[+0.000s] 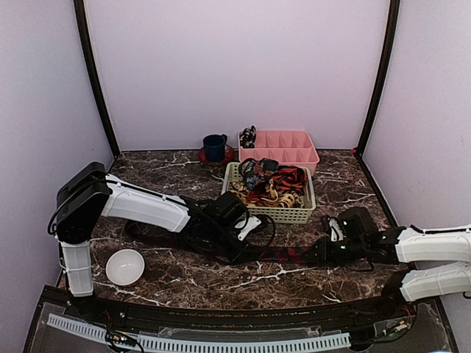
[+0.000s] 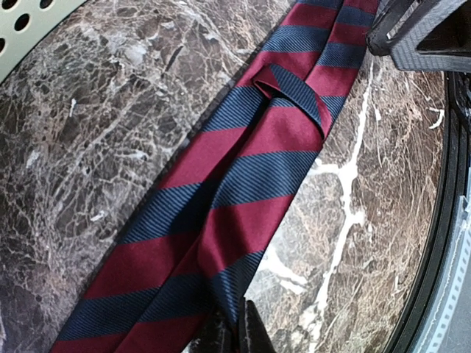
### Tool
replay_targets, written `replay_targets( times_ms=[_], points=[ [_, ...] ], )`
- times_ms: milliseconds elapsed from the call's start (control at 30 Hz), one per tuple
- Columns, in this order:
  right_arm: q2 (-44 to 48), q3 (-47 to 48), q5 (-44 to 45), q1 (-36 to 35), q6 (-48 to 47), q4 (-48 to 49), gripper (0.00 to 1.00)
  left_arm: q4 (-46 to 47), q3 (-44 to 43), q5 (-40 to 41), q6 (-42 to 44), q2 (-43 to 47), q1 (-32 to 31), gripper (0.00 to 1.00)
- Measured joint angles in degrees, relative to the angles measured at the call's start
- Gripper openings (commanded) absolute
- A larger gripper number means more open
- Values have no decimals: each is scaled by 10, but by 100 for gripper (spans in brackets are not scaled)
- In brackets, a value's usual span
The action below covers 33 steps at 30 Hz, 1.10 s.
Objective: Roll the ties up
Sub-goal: Tie the tie at the center of the board.
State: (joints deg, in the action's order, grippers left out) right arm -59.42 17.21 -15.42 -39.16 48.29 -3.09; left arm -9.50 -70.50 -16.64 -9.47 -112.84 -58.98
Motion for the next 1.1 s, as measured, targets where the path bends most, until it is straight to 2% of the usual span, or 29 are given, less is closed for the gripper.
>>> replay_targets(
  times_ms=[433,800,1100],
  points=[
    [-60,0,42,3,-19,14,21,8,-15,15,-9,-3,0,0],
    [-66,0,41,3,-24,24,20,10,-39,22,-14,-19,0,0],
    [-59,0,41,5,-26,12,20,-9,-42,67,-52,-21,0,0]
  ],
)
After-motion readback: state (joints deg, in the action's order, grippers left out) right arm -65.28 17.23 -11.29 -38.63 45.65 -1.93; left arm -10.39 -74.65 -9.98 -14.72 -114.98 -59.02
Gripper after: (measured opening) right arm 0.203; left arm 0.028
